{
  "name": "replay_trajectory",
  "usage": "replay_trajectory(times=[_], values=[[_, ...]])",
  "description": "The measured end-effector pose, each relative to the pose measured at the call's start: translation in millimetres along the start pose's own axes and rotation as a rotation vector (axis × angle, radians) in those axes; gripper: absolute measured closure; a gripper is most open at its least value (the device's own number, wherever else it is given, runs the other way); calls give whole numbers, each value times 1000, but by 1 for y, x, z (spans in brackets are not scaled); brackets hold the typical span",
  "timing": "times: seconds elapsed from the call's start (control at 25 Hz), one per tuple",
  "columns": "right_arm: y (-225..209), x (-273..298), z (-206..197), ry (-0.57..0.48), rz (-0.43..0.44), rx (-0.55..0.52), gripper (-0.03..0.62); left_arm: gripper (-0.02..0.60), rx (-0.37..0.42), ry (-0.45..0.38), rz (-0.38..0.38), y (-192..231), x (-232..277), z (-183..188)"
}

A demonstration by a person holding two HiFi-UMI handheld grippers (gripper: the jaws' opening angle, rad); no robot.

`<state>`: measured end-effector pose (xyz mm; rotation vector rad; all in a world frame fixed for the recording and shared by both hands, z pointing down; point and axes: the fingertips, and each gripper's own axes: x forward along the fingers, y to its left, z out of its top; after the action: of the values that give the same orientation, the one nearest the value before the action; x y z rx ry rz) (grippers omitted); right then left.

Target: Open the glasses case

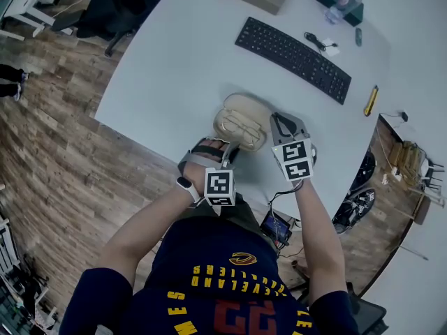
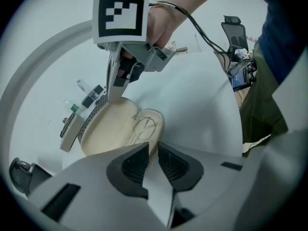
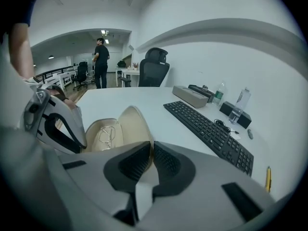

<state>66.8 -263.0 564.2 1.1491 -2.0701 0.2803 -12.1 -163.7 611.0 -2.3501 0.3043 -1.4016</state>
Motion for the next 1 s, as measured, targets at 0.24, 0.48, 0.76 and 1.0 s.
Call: replay_trajectory(times=[0.24,0.48,0.76,1.0], values=[[-8,13,-8,28,30,28,560,511,8,2,0,0,-1,0],[-15,24,-18,32,57,121,560,511,17,4,2,-2,1,0],[-18,28,-20,20,93,192,560,514,26,10,9,-1,1,-1],[-16,25,-17,27,99,191,559,512,21,17,18,0,1,0]])
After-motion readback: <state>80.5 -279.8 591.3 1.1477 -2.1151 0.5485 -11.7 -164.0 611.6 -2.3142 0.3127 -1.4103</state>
